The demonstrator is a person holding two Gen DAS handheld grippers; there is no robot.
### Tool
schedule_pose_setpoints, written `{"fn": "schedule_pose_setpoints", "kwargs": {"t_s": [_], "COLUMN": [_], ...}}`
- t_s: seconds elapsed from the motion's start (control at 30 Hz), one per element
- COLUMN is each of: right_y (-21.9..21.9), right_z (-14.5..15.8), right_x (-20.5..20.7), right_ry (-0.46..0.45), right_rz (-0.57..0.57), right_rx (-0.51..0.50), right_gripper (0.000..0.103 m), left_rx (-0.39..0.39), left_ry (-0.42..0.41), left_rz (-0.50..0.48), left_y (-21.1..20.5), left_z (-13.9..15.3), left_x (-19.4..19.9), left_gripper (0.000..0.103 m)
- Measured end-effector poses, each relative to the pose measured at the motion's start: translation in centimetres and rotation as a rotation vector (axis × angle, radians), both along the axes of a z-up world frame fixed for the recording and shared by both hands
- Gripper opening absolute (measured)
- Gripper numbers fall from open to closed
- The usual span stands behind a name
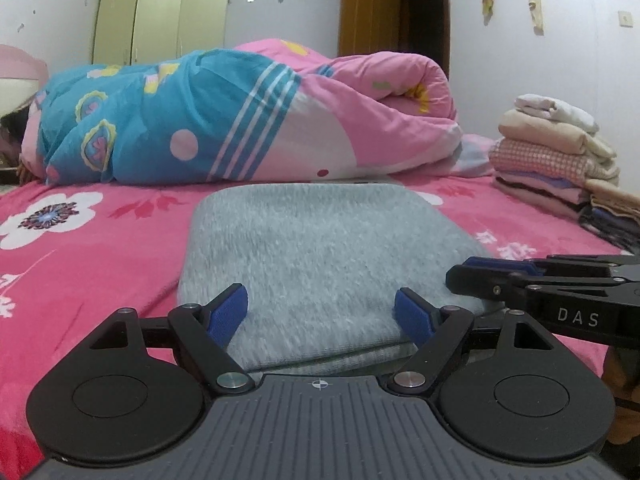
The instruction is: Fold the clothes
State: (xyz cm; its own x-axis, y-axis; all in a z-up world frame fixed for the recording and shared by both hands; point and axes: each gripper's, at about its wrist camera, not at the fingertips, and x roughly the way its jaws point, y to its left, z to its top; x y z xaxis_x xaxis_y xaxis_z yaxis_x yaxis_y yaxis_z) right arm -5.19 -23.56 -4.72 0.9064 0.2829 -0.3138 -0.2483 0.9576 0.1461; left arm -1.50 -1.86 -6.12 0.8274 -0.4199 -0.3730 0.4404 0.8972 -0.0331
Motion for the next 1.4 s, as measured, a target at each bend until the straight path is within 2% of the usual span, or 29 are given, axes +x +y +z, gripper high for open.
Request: {"fn": "schedule_pose_setpoints", "kwargs": {"t_s": [0.53, 1.1, 1.4], "right_y": [-1.0, -1.1, -1.2], "right_z": [-1.3, -1.3, -1.4], "right_x": [-0.1, -0.1, -0.1], "right_ry": [-0.028, -0.024, -0.019], "right_rz": [0.008, 0.022, 0.018], "right_rx": [0.069, 0.073, 0.088], "right_gripper": [0.020, 0.021, 0.020], "left_rx": [0.000, -0.001, -0.068], "left_ry": [-0.004, 0.004, -0.073], "left_rz": [0.025, 0.052, 0.060], "left_y": [-0.5, -0.7, 1.0], "left_z": [-0.5, -0.3, 2.1], "left_x": [-0.1, -0.3, -1.1], "left_gripper": [0.083, 0.083, 0.082]}}
